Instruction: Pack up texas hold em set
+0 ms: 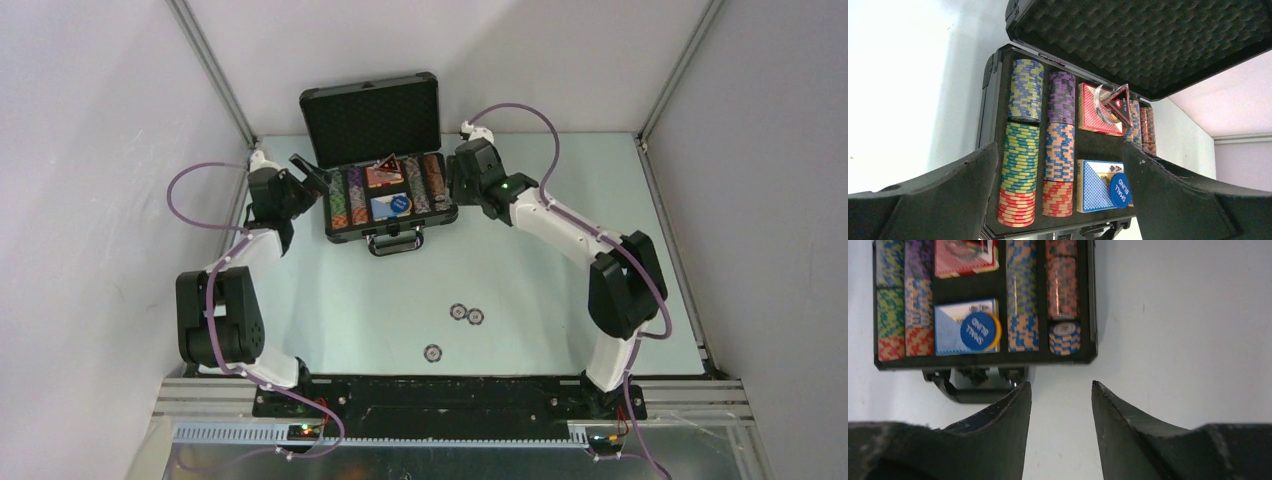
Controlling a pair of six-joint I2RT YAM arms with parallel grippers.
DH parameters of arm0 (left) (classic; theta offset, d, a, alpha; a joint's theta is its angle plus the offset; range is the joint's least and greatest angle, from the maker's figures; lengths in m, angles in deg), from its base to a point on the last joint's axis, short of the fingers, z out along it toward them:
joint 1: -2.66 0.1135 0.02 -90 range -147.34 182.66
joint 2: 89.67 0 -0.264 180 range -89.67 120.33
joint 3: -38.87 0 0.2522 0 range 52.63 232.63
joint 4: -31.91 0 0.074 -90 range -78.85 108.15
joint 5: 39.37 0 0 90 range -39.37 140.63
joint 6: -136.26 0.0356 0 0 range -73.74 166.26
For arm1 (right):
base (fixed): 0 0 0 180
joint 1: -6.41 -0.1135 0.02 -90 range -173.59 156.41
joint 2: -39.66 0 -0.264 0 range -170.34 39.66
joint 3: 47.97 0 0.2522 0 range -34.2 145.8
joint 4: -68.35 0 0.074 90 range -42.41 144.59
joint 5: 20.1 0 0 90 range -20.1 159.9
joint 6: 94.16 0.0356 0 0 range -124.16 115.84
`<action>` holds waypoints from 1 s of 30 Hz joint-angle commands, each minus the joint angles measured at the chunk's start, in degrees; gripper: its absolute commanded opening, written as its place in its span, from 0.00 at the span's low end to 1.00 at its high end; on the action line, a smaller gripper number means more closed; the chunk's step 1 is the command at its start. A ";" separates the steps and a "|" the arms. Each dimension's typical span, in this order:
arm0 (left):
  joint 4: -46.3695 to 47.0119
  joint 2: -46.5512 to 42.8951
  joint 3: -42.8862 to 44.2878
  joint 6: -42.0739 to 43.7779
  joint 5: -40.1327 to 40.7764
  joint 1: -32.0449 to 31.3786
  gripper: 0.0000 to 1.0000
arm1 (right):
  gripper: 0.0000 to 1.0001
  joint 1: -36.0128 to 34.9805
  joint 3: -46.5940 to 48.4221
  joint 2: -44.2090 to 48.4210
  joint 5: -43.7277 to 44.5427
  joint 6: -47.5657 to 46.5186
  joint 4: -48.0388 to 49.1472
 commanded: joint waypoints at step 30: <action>3.68 0.19 -0.30 -2.05 -2.88 1.39 0.97 | 0.57 -7.80 -2.05 -19.07 -0.85 3.48 20.39</action>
